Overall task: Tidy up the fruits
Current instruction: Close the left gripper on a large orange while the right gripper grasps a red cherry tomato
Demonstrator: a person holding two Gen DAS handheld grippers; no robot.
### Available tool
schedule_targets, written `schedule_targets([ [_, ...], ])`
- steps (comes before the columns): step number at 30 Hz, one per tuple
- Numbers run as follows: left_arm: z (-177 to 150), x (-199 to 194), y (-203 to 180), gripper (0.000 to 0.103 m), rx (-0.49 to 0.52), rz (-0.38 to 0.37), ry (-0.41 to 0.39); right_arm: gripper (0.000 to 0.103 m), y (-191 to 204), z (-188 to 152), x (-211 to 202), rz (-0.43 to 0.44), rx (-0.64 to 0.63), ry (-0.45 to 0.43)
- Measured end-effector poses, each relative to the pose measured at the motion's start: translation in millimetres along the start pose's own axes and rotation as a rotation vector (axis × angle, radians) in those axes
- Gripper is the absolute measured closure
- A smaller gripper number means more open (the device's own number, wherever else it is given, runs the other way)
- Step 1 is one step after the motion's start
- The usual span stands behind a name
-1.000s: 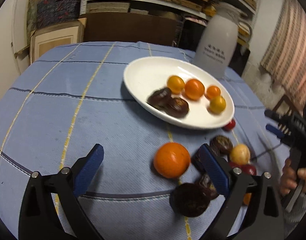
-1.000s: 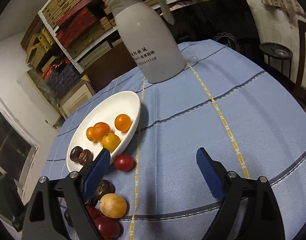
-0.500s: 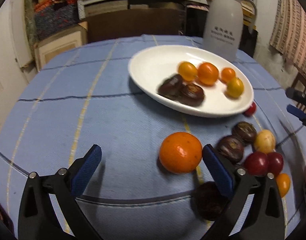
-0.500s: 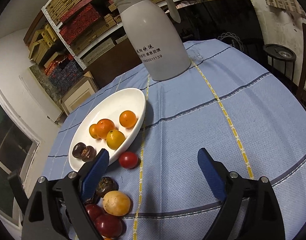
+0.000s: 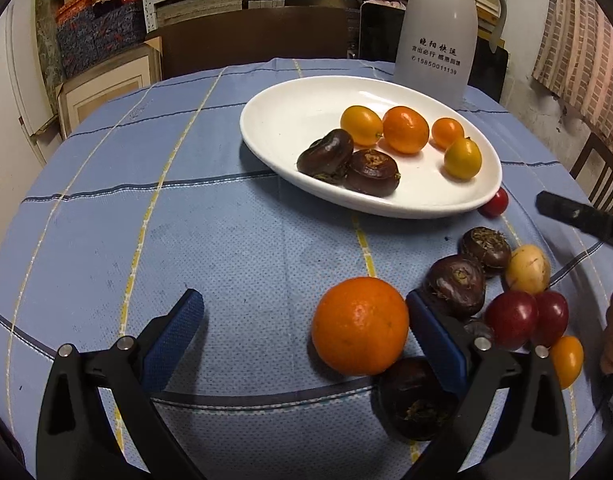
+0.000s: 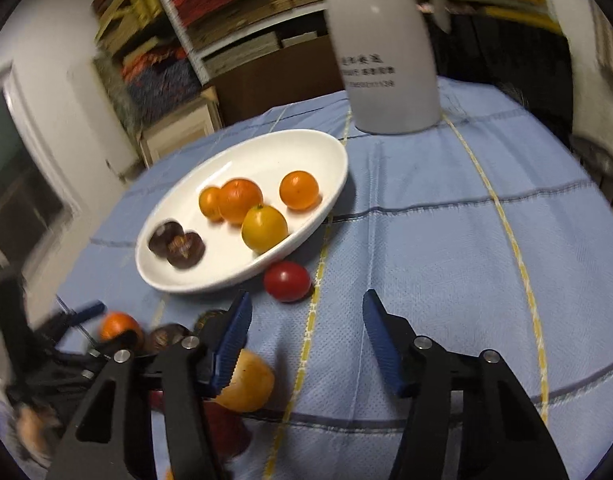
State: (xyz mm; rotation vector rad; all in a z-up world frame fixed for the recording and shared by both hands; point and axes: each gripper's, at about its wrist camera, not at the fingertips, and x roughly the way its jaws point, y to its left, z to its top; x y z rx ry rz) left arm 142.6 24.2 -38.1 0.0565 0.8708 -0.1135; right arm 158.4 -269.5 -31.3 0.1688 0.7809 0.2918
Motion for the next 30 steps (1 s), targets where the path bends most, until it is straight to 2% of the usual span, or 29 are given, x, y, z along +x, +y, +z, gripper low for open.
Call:
schedule_targets([
  [3,-0.4,0.6,-0.9,0.004,0.004,-0.001,0.003,0.049,12.3,2.4,12.2,-0.062,-0.093,0.009],
  [6,-0.3,0.8,-0.3,0.004,0.002,-0.01,0.006,0.059,19.0,5.3,25.6,-0.061,-0.13,0.043],
  [10,-0.9,0.4,-1.4,0.008,0.009,-0.019,0.003,0.06,27.1,11.1,34.7,-0.064,-0.163,0.048],
  [12,-1.5,0.4,-2.7,0.021,0.009,-0.048,0.005,0.063,27.5,13.9,41.2,-0.066,-0.164,0.064],
  [14,-2.0,0.9,-3.4,0.027,0.004,-0.083,0.011,0.07,24.3,14.8,47.4,-0.036,-0.145,0.094],
  [16,-2.1,1.3,-4.0,0.03,0.0,-0.1,0.013,0.07,23.0,15.3,47.7,-0.026,-0.134,0.098],
  [21,-3.9,-2.1,-11.2,0.054,0.014,-0.163,0.011,0.071,24.5,12.2,42.8,-0.033,-0.143,0.09],
  [25,-4.9,-5.0,-16.3,0.06,0.029,-0.155,-0.003,0.071,21.8,8.0,33.7,-0.034,-0.137,0.07],
  [30,-4.9,-6.6,-12.9,0.06,0.008,-0.157,-0.005,0.071,15.7,5.2,26.4,-0.031,-0.112,0.058],
])
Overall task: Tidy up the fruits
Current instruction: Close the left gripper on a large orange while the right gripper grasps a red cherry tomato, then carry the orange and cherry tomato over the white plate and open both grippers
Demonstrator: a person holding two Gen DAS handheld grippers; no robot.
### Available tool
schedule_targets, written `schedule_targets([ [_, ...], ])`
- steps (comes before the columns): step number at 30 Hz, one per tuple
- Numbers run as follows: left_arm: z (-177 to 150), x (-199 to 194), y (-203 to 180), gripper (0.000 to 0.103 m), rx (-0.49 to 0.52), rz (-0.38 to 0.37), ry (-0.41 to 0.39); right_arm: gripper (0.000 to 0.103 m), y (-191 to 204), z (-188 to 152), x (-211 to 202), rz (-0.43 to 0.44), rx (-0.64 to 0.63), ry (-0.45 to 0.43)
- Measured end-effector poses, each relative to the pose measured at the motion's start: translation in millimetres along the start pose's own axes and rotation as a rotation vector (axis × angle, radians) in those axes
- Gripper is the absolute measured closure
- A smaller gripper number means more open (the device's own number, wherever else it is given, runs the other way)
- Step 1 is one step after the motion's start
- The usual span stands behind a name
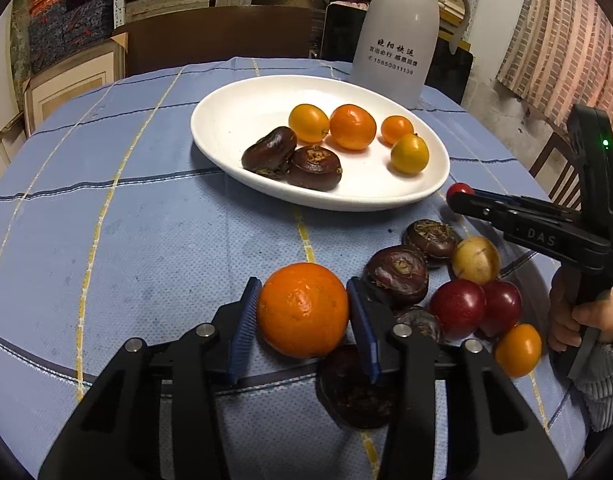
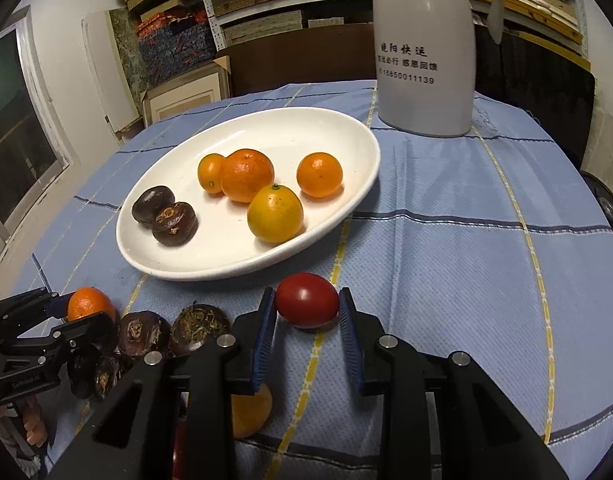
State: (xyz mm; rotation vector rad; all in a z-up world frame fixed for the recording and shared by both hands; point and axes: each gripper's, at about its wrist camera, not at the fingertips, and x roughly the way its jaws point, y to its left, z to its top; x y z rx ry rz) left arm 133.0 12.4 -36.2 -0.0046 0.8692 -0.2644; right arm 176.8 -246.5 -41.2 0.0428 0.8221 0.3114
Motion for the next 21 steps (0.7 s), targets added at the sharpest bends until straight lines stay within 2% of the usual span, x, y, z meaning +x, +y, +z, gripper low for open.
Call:
schedule_targets([
  [11,8.1,-25.8,7.9,0.06,-0.041,-0.023,-0.07,0.071,-13.2,-6.6,-38.4,0.013,0.07,-0.106],
  [15,41.4,-29.9,7.6,0.06,-0.032,-0.007,-0.092,0.071,-14.2,12.1,-59.2,0.045,0.086,-0.163],
  [21,106.5,-11.4,14.1,0.06,-0.064,-0.012,-0.126,0.071,5.9,58.4,-51.5,0.09,0.05,-0.15],
])
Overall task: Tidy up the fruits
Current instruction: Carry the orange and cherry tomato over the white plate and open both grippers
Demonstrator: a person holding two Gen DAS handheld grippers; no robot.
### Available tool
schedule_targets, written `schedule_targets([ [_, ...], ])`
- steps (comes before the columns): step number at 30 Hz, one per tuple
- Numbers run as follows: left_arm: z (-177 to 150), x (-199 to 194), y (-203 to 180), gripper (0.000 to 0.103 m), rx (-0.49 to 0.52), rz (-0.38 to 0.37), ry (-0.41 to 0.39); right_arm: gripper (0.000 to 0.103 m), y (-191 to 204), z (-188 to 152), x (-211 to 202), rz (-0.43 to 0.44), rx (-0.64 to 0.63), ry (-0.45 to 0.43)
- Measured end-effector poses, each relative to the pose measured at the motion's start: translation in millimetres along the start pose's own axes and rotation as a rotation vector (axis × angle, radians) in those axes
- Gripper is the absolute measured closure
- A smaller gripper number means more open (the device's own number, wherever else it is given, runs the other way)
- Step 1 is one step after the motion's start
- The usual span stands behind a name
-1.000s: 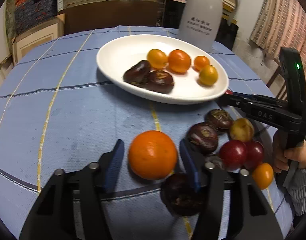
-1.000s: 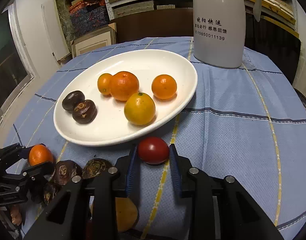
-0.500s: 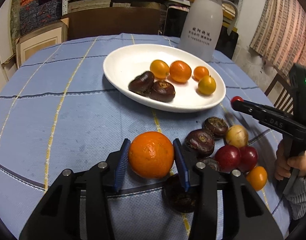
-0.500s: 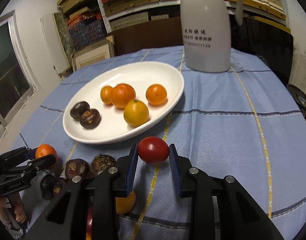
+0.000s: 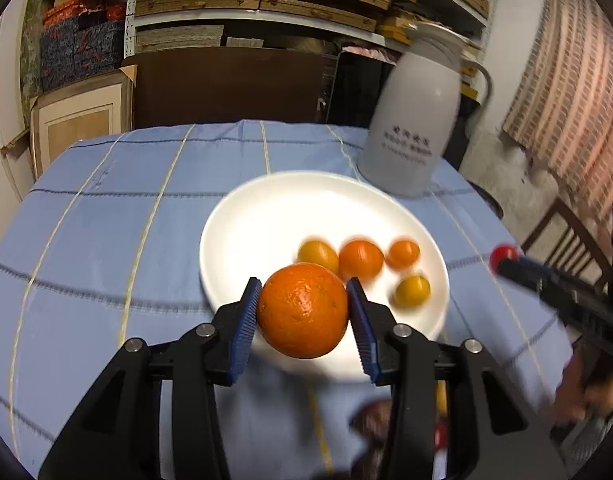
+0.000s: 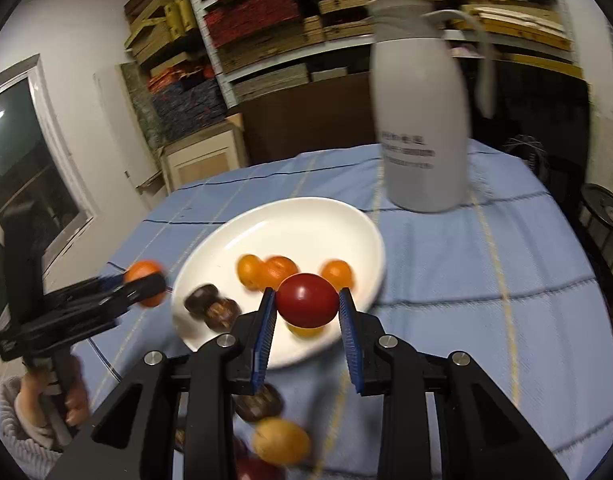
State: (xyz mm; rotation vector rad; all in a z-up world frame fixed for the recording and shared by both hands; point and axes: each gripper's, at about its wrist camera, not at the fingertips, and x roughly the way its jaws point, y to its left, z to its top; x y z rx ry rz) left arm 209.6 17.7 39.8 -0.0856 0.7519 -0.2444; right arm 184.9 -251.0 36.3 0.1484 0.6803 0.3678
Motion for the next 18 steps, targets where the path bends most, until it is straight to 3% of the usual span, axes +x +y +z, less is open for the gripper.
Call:
schedule_targets([
  [5,22.1,55.4,12.2,0.06,-0.033,0.006,0.056,0.071,28.5,-2.9,48.9,0.049,-0.059,0.071],
  [10,20.3,84.6,21.1,0.059,-0.038,0.01,0.098,0.07,42.0,-10.8,78.5,0.017,-0.133,0.126],
  [12,20.3,82.9,23.7,0.042,-0.046,0.013,0.086,0.059,38.6,-11.0,74.8,0.02,-0.12,0.115],
  [16,15.5,59.5,23.0,0.037,-0.052,0.02,0.043,0.058,29.5,-7.7,52.8,0.04,-0.069,0.073],
  [18,6.7,44.2,21.2,0.032,-0.043,0.033,0.025,0.05,23.4,-10.8,38.3,0.032,-0.051,0.048],
])
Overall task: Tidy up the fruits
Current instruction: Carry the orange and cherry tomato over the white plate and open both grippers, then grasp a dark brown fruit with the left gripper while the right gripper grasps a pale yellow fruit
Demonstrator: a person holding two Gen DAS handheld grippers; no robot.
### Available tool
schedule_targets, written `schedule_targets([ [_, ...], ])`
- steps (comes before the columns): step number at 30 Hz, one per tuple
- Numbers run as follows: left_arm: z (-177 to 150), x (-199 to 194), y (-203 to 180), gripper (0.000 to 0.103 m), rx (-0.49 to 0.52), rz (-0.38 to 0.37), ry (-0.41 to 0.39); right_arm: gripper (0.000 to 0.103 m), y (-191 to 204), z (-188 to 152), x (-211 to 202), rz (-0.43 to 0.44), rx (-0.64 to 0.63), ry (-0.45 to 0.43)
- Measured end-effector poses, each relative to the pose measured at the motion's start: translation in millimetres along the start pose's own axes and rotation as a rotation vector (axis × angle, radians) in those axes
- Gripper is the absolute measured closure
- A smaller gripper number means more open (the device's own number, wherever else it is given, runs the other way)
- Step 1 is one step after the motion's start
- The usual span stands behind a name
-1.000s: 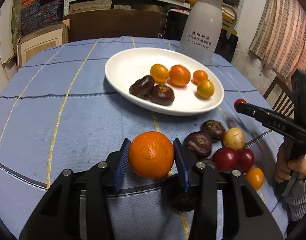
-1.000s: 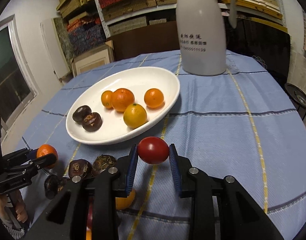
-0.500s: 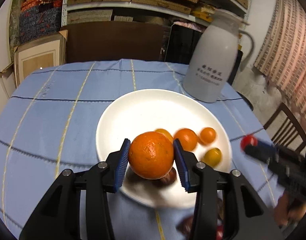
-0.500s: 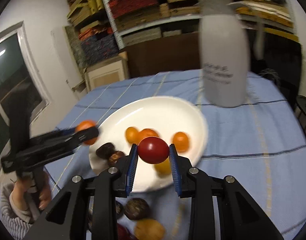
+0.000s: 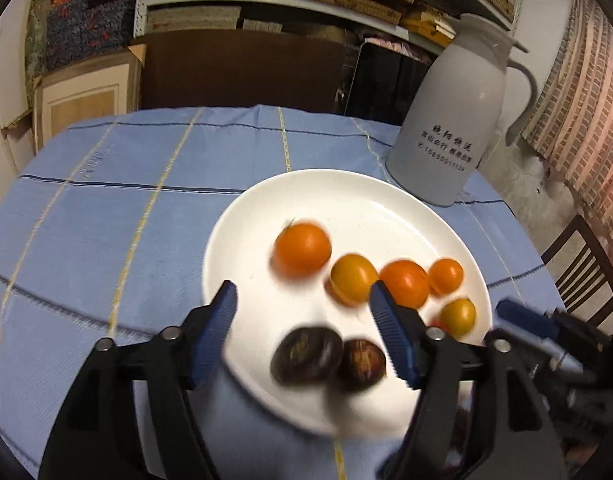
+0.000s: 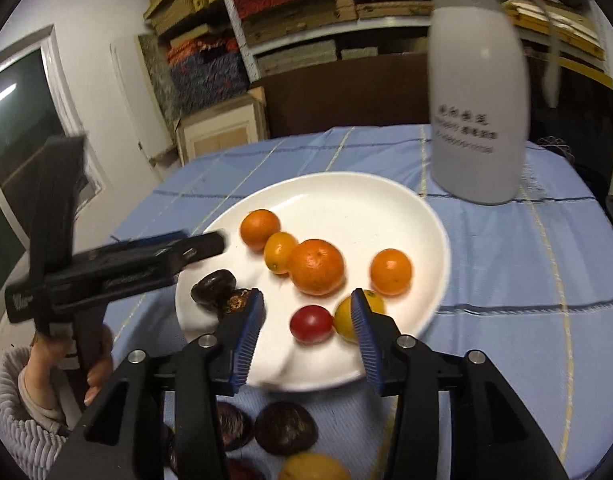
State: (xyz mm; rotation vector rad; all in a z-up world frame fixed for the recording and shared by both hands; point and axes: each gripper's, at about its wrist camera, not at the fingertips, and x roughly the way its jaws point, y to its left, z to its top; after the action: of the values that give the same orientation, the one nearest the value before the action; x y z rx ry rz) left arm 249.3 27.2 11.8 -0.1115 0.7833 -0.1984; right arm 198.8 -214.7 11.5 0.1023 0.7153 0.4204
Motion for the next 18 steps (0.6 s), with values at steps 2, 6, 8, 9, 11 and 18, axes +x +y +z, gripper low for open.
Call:
schedule_targets([
  [2,-13.4,-17.4,0.4,0.028,0.006,0.017,-0.018,0.044,-10.0,-8.8,-15.4,-0.015,0.036,-0.023],
  [6,-53.2,-52.5,7.1,0.025,-0.022,0.007,-0.027,0.04,-31.2,-35.7,-36.7,-0.034,0.112,-0.033],
  [8,-76.6,-68.8,6.6,0.025,-0.025,0.003,-0.028,0.037,-42.3,-50.6,-45.1,-0.05,0.156,-0.021],
  [9,-85.2,-75.1,5.9,0.025,-0.023,0.0,-0.029,0.036,-44.7,-54.2,-46.8,-0.05,0.172,-0.021],
  [11,-106.9,-90.0,-1.5,0.024,0.001,-0.017,-0.031,0.034,-51.3,-61.8,-57.0,-0.047,0.208,-0.041],
  [18,-146.3,-101.4,-37.7,0.014,0.15,-0.018,0.002,0.031,-61.5,-75.3,-67.4,-0.085,0.241,-0.059],
])
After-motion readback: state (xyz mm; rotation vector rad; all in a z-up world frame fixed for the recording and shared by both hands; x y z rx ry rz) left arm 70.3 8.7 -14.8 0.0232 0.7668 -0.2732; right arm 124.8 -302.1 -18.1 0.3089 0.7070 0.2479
